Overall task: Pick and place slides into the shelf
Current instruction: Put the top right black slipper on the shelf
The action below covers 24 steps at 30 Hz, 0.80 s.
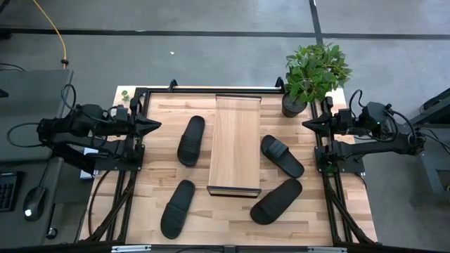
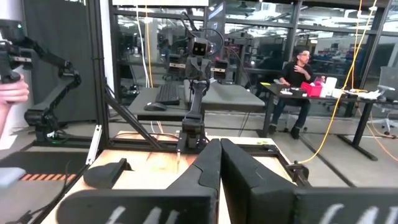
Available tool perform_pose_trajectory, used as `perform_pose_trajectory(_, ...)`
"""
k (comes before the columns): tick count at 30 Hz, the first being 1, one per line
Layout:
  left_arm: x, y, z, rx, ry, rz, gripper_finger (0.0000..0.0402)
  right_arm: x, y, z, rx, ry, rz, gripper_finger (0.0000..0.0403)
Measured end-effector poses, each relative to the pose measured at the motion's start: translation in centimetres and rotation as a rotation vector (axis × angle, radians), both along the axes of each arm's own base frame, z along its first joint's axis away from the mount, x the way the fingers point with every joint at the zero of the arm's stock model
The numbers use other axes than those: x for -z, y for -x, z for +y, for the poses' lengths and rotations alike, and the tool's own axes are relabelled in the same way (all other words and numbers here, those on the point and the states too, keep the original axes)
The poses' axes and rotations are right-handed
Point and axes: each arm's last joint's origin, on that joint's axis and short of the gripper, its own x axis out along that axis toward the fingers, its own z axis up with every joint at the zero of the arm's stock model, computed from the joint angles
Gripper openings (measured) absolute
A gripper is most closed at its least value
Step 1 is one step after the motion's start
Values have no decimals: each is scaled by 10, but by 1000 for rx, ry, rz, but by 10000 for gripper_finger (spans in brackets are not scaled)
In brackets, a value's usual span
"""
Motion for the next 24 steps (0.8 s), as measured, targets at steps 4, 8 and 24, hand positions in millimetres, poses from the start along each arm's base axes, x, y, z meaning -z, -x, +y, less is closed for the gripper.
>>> perform_pose_trajectory(4,3,-7,0,0,0,38,10,2,0,0,-1,-21,18,0)
perform_pose_trajectory(8,5,-17,0,-4,-1,76,10,3,0,0,-1,-24,33,0)
perform_pose_trajectory(24,2,-47,0,-8,-67,60,10,4,0,0,1,-94,36,0)
